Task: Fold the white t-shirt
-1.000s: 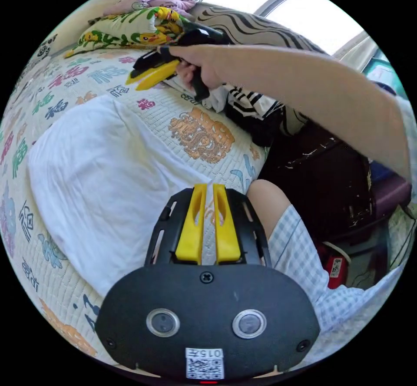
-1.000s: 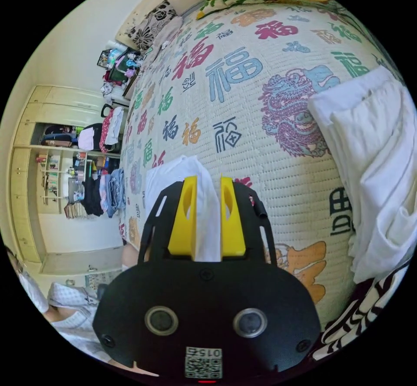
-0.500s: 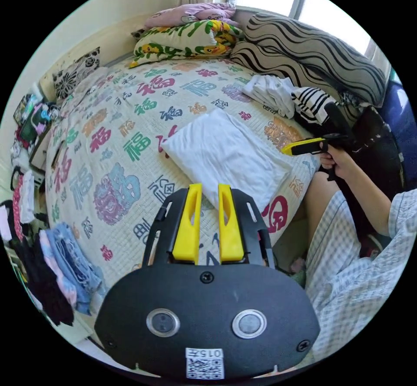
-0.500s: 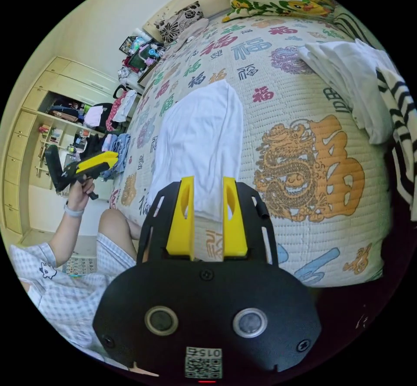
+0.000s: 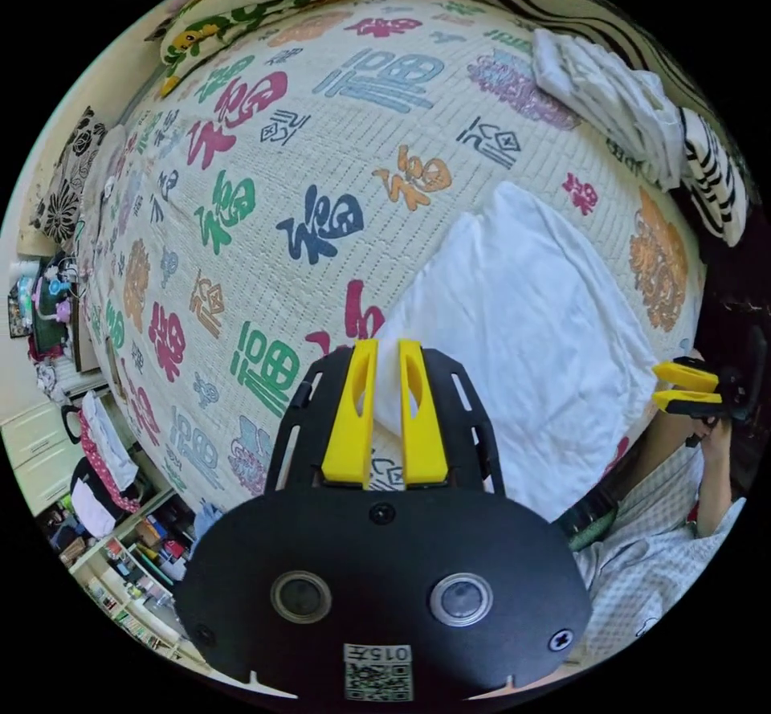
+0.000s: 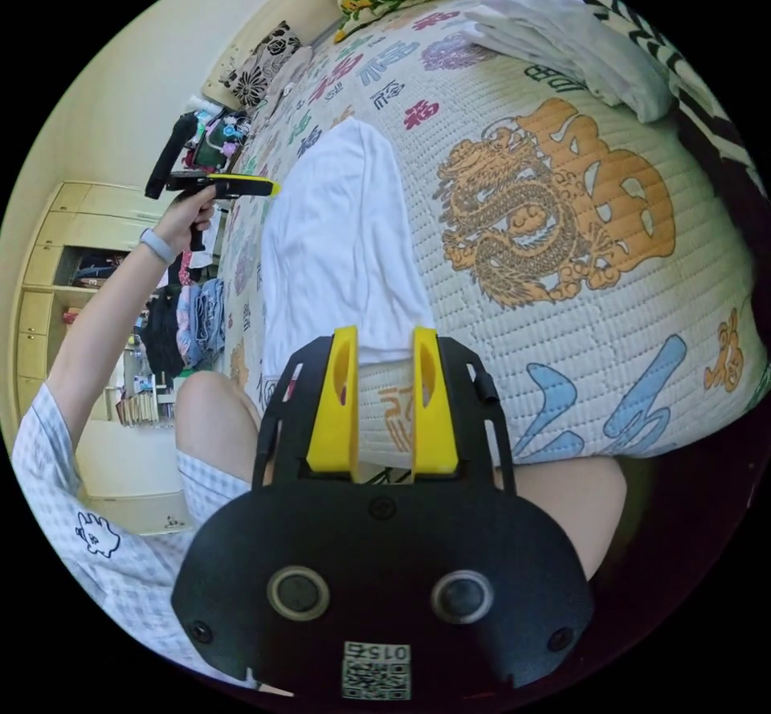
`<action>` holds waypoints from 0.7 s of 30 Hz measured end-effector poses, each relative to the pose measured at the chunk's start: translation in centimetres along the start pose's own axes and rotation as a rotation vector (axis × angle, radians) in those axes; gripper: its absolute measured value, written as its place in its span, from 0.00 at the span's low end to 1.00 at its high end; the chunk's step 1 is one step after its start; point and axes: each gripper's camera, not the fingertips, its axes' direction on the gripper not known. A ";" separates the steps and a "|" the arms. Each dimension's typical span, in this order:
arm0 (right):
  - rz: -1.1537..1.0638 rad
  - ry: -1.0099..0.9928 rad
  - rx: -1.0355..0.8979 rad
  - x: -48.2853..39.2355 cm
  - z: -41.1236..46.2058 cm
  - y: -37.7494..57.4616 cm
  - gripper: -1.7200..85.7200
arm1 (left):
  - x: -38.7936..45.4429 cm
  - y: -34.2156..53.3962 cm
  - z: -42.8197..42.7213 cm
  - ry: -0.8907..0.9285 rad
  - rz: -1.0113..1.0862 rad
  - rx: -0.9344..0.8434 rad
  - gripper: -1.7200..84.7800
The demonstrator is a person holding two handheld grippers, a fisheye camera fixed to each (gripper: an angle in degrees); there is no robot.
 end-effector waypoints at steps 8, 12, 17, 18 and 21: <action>-0.033 -0.156 0.057 -0.2 -1.2 3.2 0.04 | -3.3 4.4 -0.1 0.122 0.040 0.204 0.01; 0.001 -0.123 0.084 0.1 -0.6 4.9 0.06 | -5.0 6.7 2.2 0.044 0.042 0.168 0.02; 0.025 -0.025 0.068 -0.2 0.6 7.4 0.10 | -5.7 7.2 6.0 0.084 0.033 0.173 0.05; -0.001 0.022 0.073 -1.1 0.6 8.2 0.11 | -5.7 7.5 5.5 0.071 0.026 0.219 0.07; -0.147 0.053 0.046 -4.7 1.9 9.8 0.12 | -5.7 7.4 4.7 0.017 0.002 0.303 0.10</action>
